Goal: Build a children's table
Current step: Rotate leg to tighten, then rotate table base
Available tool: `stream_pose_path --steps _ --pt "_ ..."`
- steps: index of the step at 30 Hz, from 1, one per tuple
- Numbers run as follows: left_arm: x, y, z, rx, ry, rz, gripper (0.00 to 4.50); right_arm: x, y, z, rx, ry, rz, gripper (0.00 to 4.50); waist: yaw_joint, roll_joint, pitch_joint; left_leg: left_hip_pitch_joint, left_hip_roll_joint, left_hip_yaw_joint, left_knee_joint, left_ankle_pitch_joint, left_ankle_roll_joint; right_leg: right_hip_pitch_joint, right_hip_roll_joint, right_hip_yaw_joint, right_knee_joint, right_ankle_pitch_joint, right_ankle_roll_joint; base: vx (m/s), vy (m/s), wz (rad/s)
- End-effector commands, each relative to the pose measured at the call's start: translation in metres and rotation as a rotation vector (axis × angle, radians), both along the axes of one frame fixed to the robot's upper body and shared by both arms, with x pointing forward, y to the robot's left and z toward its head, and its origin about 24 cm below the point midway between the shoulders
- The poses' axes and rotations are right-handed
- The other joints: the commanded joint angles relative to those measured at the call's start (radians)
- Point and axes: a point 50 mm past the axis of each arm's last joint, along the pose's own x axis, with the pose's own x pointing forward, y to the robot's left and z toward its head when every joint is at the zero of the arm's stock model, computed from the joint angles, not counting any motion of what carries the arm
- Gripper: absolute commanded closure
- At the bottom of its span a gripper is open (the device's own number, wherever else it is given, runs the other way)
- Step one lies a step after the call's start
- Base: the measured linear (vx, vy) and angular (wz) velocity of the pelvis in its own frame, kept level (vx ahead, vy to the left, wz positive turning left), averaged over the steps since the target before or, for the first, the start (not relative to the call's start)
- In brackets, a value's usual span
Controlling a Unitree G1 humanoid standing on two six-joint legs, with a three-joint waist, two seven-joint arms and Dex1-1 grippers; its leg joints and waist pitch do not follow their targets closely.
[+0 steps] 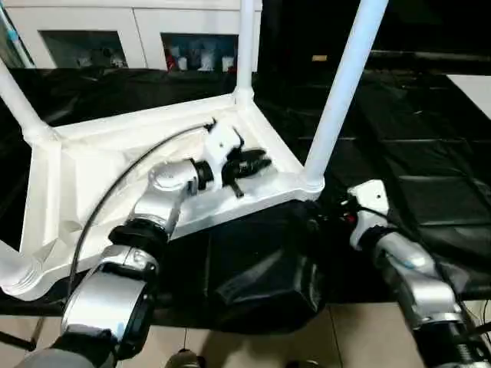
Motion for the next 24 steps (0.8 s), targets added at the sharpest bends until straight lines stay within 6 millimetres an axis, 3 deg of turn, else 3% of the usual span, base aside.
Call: stream_pose_path --steps 1,2,4,7,11,12,14,20,23,24 --pt "-0.022 0.017 0.004 -0.035 0.051 -0.062 2.9 -0.014 -0.005 0.013 0.029 0.007 0.167 0.66 0.004 0.01 -0.091 0.017 -0.009 0.014 -0.063 -0.23 0.058 0.078 -0.024 0.016 -0.053 -0.112 -0.256 0.0 0.0 0.0" --pt "-0.028 0.019 0.003 -0.029 0.068 -0.081 2.79 -0.018 -0.003 0.015 0.033 0.011 0.209 0.66 0.004 0.005 -0.091 0.016 -0.005 0.013 -0.064 -0.228 0.067 0.082 -0.024 0.017 -0.053 -0.1 -0.254 0.0 0.0 0.0" --pt "-0.044 0.026 -0.003 0.005 0.131 -0.136 2.69 -0.027 0.006 0.017 0.059 0.037 0.326 0.66 -0.001 0.01 -0.09 0.016 -0.011 0.017 -0.062 -0.24 0.074 0.072 -0.016 0.015 -0.058 -0.14 -0.238 0.0 0.0 0.0" --pt "-0.064 0.035 -0.013 0.057 0.207 -0.188 2.47 -0.035 0.016 0.018 0.084 0.063 0.423 0.66 -0.005 0.018 -0.086 0.025 -0.006 0.015 -0.071 -0.313 0.042 0.062 -0.015 0.014 -0.07 -0.269 -0.211 0.0 0.0 0.0" --pt "-0.095 0.049 -0.028 0.166 0.317 -0.215 2.17 -0.032 0.037 0.018 0.108 0.054 0.476 0.66 -0.013 0.014 -0.081 0.027 -0.006 0.011 -0.079 -0.374 0.006 0.05 -0.016 0.015 -0.081 -0.4 -0.155 0.0 0.0 0.0" --pt "-0.095 0.049 -0.028 0.166 0.317 -0.215 2.09 -0.032 0.037 0.018 0.108 0.054 0.476 0.66 -0.023 0.016 -0.075 0.022 -0.008 0.01 -0.085 -0.393 0.0 0.048 -0.014 0.013 -0.084 -0.437 -0.143 0.0 0.0 0.0" --pt "-0.103 0.056 -0.029 0.211 0.343 -0.142 1.9 -0.018 0.051 0.022 0.135 0.014 0.413 0.66 -0.027 0.018 -0.077 0.031 -0.012 0.009 -0.082 -0.407 -0.017 0.04 -0.014 0.012 -0.091 -0.495 -0.118 0.0 0.0 0.0" --pt "-0.104 0.066 -0.037 0.272 0.371 -0.016 1.36 0.003 0.078 0.024 0.142 -0.016 0.361 0.66 -0.032 0.024 -0.074 0.039 -0.019 0.002 -0.083 -0.461 -0.04 0.032 -0.012 0.004 -0.108 -0.595 -0.063 0.0 0.0 0.0" --pt "-0.099 0.072 -0.044 0.314 0.37 0.086 1.24 0.02 0.086 0.024 0.128 -0.023 0.305 0.66 -0.035 0.027 -0.076 0.039 -0.02 0.0 -0.083 -0.473 -0.046 0.032 -0.012 0.002 -0.108 -0.584 -0.064 0.0 0.0 0.0" --pt "-0.097 0.075 -0.047 0.336 0.369 0.116 1.24 0.028 0.088 0.025 0.131 -0.026 0.274 0.66 -0.041 0.025 -0.077 0.035 -0.023 -0.003 -0.084 -0.475 -0.05 0.037 -0.011 -0.001 -0.104 -0.576 -0.068 0.0 0.0 0.0"
